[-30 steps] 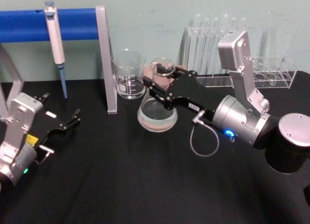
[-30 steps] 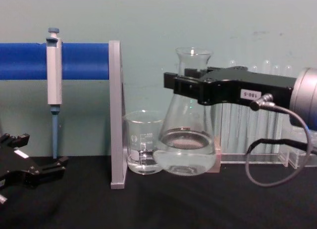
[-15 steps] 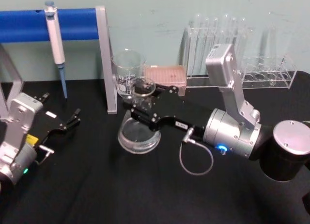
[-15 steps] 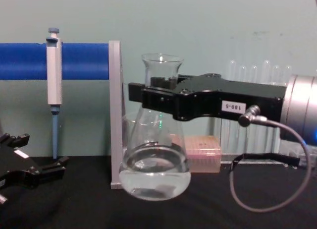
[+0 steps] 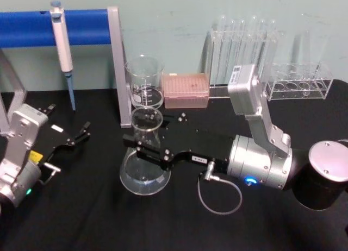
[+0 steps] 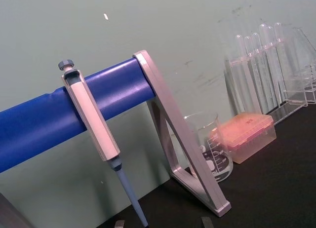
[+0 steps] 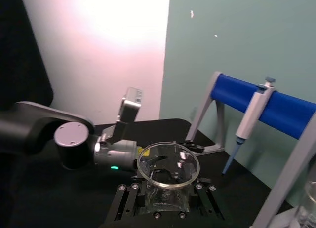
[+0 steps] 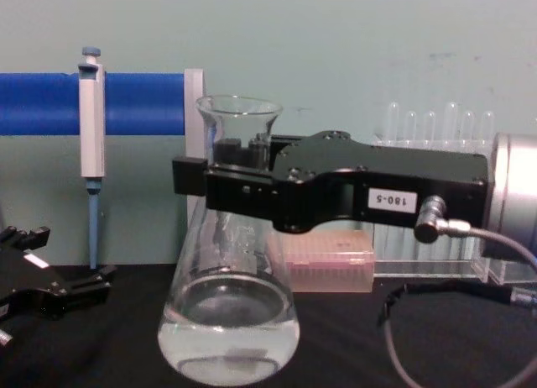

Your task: Grasp the erlenmeyer flask with one hand, shake it three times, then place it back.

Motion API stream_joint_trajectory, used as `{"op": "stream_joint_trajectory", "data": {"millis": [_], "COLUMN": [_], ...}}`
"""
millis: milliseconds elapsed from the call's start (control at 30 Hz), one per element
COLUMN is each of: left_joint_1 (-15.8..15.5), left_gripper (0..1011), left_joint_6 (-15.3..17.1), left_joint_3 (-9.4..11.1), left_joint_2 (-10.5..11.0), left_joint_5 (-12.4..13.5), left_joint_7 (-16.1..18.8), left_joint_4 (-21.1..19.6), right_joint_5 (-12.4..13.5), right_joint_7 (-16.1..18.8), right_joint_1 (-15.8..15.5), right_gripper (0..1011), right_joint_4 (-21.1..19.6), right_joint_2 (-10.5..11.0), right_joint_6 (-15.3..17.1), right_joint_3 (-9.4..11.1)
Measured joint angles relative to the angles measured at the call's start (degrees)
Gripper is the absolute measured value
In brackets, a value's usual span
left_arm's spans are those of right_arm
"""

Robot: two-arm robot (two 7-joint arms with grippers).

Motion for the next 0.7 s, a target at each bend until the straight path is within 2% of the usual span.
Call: {"op": "stream_joint_trajectory", "data": {"millis": [200, 400, 700], "left_joint_1": [0.0, 0.0, 0.0], "left_gripper": [1001, 1001, 1001], "left_joint_6": [0.0, 0.0, 0.0], "left_joint_3": [0.0, 0.0, 0.0], "left_joint_2": [0.0, 0.0, 0.0], "left_joint_5": [0.0, 0.0, 0.0], "left_joint_7": [0.0, 0.0, 0.0], "left_joint_4": [0.0, 0.0, 0.0], "right_joint_5": [0.7, 0.9, 0.2], "right_joint_7": [0.6, -0.4, -4.9], "right_joint_1": [0.2, 0.6, 1.6], "right_gripper": [457, 457, 457], "right_joint_4": [-0.4, 0.2, 3.3], "right_joint_2": [1.0, 1.1, -0.9], "right_joint_6": [-0.3, -0.5, -0.6], "right_joint_3": [-1.0, -1.2, 0.3]}}
